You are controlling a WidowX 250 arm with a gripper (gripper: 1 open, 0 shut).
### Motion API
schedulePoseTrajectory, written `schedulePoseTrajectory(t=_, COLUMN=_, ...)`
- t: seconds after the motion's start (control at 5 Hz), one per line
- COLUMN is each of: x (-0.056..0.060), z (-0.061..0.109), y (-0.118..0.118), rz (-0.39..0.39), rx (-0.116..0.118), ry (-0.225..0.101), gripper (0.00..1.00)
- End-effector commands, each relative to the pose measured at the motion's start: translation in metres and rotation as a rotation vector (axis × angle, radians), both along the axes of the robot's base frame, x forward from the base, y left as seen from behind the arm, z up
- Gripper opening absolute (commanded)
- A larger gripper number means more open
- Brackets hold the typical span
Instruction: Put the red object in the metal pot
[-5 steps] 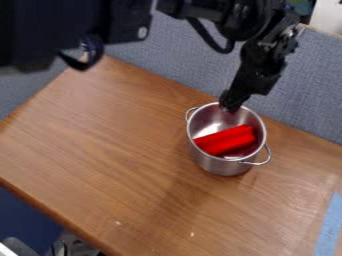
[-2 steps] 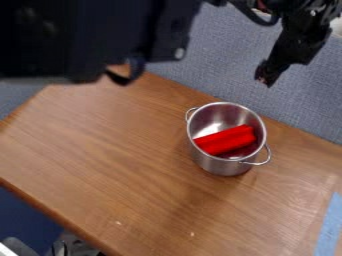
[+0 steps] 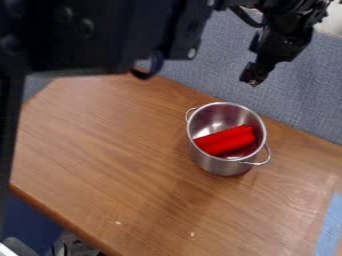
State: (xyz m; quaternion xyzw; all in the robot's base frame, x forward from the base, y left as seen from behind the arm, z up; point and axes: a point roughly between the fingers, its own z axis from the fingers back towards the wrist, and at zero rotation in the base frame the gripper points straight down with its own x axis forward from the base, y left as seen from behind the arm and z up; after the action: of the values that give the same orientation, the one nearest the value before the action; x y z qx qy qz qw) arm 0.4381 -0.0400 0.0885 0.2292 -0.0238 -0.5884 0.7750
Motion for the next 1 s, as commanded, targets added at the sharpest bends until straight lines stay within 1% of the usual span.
schedulePoseTrajectory(t=0.0, x=0.009, z=0.011, y=0.009, rz=-0.062, rx=-0.011, ry=-0.049, gripper=1.00)
schedulePoseTrajectory(t=0.2, x=0.011, z=0.000, y=0.018, rz=-0.131, rx=-0.010, ry=-0.045, gripper=1.00)
schedulePoseTrajectory(t=0.6, x=0.004, z=-0.005, y=0.011, rz=0.105, rx=0.001, ry=-0.034, gripper=1.00)
schedulePoseTrajectory(t=0.8, x=0.016, z=-0.009, y=0.030, rz=-0.096, rx=0.001, ry=-0.034, gripper=1.00)
